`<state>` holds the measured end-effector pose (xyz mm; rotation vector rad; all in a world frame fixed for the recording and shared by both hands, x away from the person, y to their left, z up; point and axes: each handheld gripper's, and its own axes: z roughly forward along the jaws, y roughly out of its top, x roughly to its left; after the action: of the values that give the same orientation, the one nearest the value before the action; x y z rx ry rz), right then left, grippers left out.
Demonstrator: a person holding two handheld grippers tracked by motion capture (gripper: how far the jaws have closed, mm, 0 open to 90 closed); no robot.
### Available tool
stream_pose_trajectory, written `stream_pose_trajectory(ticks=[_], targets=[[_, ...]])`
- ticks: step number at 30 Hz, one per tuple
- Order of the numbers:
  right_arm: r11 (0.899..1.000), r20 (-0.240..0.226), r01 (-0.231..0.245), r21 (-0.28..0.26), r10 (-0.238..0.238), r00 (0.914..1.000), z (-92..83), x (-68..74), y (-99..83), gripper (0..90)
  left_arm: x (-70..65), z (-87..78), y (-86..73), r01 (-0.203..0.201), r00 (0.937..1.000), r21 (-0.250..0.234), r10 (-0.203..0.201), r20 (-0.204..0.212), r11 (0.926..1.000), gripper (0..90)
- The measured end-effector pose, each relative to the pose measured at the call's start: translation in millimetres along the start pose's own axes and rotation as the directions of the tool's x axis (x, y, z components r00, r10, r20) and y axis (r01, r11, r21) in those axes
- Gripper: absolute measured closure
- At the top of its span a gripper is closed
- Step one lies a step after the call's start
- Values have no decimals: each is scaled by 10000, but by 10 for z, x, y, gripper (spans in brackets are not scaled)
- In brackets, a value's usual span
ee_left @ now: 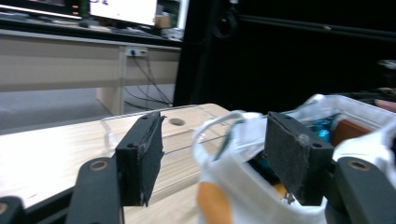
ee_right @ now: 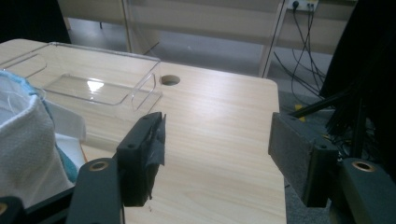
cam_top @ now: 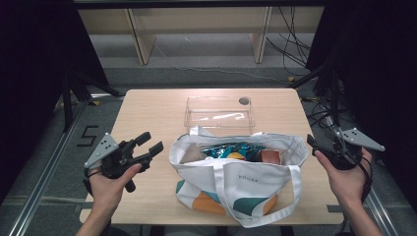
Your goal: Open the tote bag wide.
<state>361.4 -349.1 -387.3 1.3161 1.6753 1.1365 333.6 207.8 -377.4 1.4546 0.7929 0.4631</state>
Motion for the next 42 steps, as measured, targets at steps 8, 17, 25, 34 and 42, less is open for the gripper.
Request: stream_pose_trajectory(ticks=[8,17,25,34,42], targets=[[9994,-218,90,345,-82,9997,16,-13,18,369,-491,334,196,-781,9812,929,600,1834,9926,445],[9993,-184,202,310,-196,9996,-11,14,53,369,-846,732,168,-1980,9450,1813,1384,2965,9633,437],[9996,-275,31,288,-24,9996,-20,37,65,368,-1078,953,159,-3063,9071,2268,2112,3642,9245,454],[9995,-239,71,306,-64,9997,-22,35,82,368,-1188,1178,89,-4185,8547,2798,2705,4430,8640,586],[9998,-223,-93,158,97,9997,-52,49,112,368,-1281,1265,61,-5223,8155,3237,3512,4600,7889,738]])
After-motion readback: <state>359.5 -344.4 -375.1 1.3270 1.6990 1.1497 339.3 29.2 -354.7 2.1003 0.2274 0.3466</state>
